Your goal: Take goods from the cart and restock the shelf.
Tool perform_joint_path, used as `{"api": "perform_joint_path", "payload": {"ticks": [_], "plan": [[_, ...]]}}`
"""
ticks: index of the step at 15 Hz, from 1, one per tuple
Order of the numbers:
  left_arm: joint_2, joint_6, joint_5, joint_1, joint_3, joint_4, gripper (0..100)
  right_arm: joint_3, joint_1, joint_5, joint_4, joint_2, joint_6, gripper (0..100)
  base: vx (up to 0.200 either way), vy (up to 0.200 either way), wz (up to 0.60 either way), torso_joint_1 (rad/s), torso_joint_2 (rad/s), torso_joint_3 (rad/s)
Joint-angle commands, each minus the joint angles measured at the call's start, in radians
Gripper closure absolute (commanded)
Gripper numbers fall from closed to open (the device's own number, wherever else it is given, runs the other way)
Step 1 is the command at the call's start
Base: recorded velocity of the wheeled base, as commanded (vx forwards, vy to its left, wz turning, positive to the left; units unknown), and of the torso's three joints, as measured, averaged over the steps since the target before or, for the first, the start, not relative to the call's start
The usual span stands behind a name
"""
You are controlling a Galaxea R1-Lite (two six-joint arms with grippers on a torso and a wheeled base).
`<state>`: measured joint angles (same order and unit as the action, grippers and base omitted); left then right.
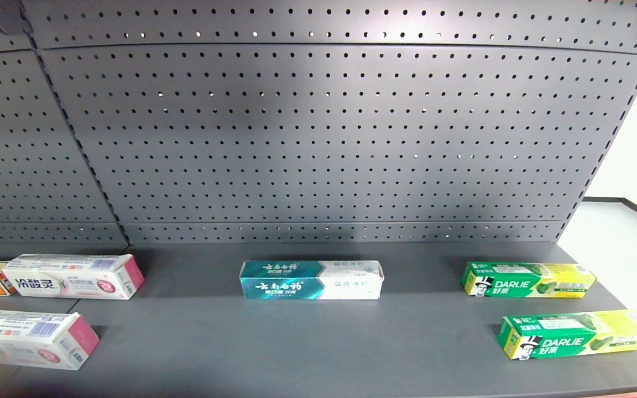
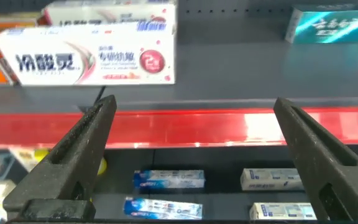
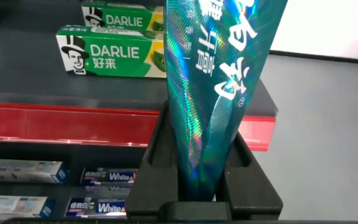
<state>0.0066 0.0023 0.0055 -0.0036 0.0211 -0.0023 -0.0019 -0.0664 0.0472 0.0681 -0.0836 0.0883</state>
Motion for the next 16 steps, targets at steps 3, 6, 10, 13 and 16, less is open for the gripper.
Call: {"api": "perform_joint_path", "payload": {"ticks": [3,6,10,13,16], "plan": [[0.214,0.015,-0.128,-0.050,0.318,0.058,0,-0.001,0.000,0.010,0.001,-0.002,-0.004,100,0.000,0.000,0.00,0.000,0.00,0.000],[0.472,0.021,-0.314,-0.110,0.493,0.051,0,0.000,0.000,0.011,0.001,-0.002,-0.007,100,0.000,0.000,0.00,0.000,0.00,0.000],[0.711,0.153,-0.452,-0.139,0.550,-0.008,0,-0.001,0.000,0.019,-0.001,-0.002,-0.007,100,0.000,0.000,0.00,0.000,0.00,0.000],[0.814,0.154,-0.449,-0.268,0.559,-0.019,0,-0.001,0.000,0.019,-0.001,-0.002,-0.007,100,0.000,0.000,0.00,0.000,0.00,0.000],[0.920,0.153,-0.397,-0.296,0.591,-0.033,0,-0.001,0.000,0.020,-0.001,-0.002,-0.009,100,0.000,0.000,0.00,0.000,0.00,0.000]]}}
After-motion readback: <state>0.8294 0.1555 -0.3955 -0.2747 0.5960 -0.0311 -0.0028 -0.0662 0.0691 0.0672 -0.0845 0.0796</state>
